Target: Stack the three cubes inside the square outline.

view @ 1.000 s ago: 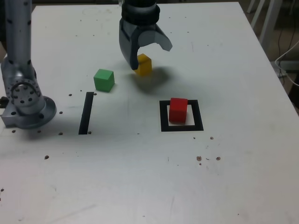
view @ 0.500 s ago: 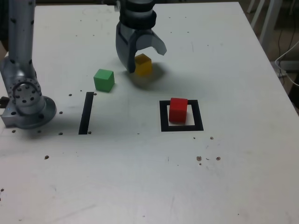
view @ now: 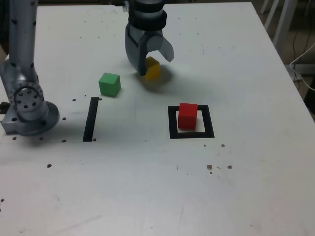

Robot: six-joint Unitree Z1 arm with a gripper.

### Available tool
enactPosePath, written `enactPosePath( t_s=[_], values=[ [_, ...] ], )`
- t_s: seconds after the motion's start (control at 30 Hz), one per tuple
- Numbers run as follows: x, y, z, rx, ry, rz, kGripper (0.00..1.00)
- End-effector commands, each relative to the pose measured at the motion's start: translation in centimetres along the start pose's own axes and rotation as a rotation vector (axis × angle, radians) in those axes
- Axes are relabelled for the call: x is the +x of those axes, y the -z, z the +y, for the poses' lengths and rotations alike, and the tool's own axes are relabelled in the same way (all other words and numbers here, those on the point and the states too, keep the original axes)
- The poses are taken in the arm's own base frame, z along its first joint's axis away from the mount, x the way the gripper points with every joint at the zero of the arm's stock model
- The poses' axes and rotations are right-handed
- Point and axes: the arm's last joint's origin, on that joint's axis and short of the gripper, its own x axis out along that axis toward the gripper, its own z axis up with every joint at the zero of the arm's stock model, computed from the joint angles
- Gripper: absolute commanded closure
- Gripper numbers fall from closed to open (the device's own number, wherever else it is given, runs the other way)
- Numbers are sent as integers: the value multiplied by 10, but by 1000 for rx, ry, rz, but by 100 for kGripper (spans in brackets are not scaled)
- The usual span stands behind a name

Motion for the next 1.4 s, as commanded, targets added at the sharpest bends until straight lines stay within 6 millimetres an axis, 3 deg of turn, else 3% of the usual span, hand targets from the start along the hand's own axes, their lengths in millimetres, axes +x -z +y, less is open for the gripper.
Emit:
enactPosePath(
  t_s=[0.0,0.5,0.9,1.1,1.37],
  values=[
    [1,-2,2,-6,0,-5,40],
    [4,-4,2,-10,37,-1,69],
    [-3,-9,-1,24,68,-31,72],
    [-22,-1,-15,117,49,-79,72],
    [-61,24,-50,290,15,-148,72]
  ],
)
